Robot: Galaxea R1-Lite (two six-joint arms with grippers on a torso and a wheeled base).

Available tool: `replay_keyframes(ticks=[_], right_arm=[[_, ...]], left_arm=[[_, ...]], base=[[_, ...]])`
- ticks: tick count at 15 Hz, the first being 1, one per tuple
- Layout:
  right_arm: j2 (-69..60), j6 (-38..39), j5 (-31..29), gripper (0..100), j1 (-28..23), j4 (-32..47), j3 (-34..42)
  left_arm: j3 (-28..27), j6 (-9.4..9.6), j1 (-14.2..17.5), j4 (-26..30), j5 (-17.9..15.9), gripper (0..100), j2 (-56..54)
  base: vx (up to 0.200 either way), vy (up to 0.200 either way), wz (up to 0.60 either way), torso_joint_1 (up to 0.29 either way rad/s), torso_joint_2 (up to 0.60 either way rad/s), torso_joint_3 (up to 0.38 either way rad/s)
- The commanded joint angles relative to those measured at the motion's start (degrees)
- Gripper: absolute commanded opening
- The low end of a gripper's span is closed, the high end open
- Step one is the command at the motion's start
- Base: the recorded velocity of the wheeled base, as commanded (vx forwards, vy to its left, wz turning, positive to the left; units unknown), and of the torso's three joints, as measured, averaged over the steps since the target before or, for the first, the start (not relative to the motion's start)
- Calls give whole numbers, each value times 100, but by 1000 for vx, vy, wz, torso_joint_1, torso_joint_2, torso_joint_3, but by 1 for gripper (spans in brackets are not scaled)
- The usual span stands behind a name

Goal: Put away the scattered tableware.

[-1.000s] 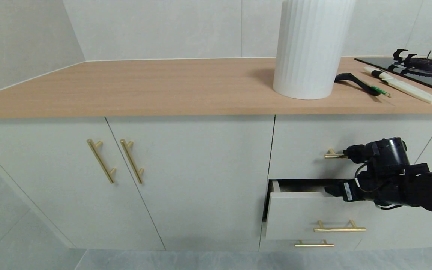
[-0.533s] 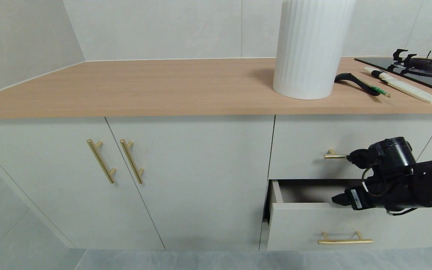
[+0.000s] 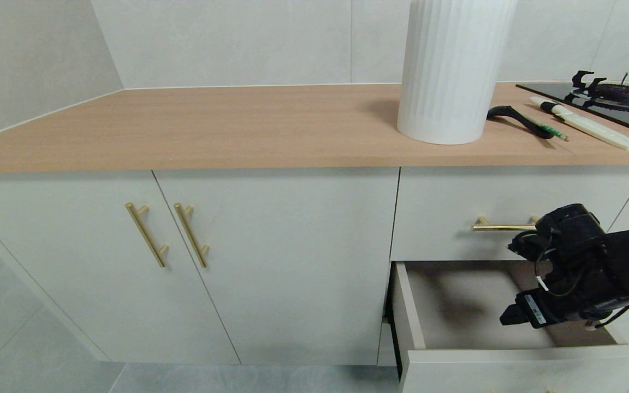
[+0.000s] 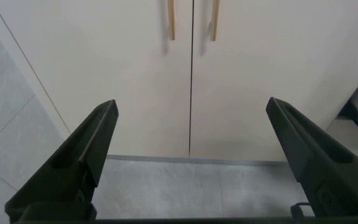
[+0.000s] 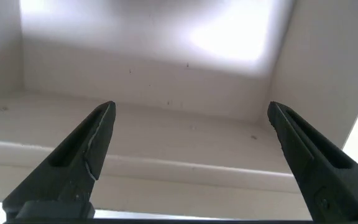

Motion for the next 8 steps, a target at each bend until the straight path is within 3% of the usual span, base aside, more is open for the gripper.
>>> replay_keyframes(ticks=[1,8], right_arm=[[-44,-33,-2,100,8,142,-33],[-131,-59,7,100,17,1425,-7]], left_arm=[[0,2,2,0,2,100,7],[0,-6,2,0,2,100,7]], base=[[0,0,0,0,0,0],[0,0,0,0,0,0]])
